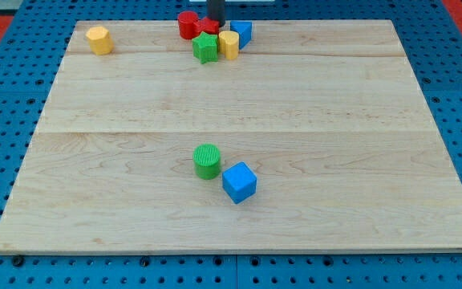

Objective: Separate the red circle from the group of blocks

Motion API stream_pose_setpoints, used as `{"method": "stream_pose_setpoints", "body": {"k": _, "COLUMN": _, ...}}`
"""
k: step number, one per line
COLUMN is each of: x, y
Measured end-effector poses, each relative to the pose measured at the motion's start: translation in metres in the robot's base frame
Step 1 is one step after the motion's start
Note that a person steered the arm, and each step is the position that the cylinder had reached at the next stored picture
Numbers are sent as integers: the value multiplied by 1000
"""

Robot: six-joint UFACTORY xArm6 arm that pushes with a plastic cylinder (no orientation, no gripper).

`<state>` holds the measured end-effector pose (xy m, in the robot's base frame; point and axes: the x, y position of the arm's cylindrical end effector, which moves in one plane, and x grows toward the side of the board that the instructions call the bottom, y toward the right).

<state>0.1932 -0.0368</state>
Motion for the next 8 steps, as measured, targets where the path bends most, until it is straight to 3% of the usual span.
{"method": "stream_pose_setpoints", "body": {"k": 1, "x": -1, "y": -41}}
{"method": "stream_pose_setpoints", "body": {"k": 2, "x": 2, "y": -42}}
{"method": "stream_pose_setpoints", "body": {"k": 3, "x": -1, "y": -2}}
{"method": "stream_pose_setpoints", "body": {"k": 5, "x": 1, "y": -31}}
{"method": "stream_pose_setpoints", "body": {"k": 6, "x": 56, "y": -45}}
{"method": "stream_pose_setpoints", "body": {"k": 7, "x": 66, "y": -37}}
{"method": "stream_pose_setpoints", "body": {"k": 8, "x": 13, "y": -34}}
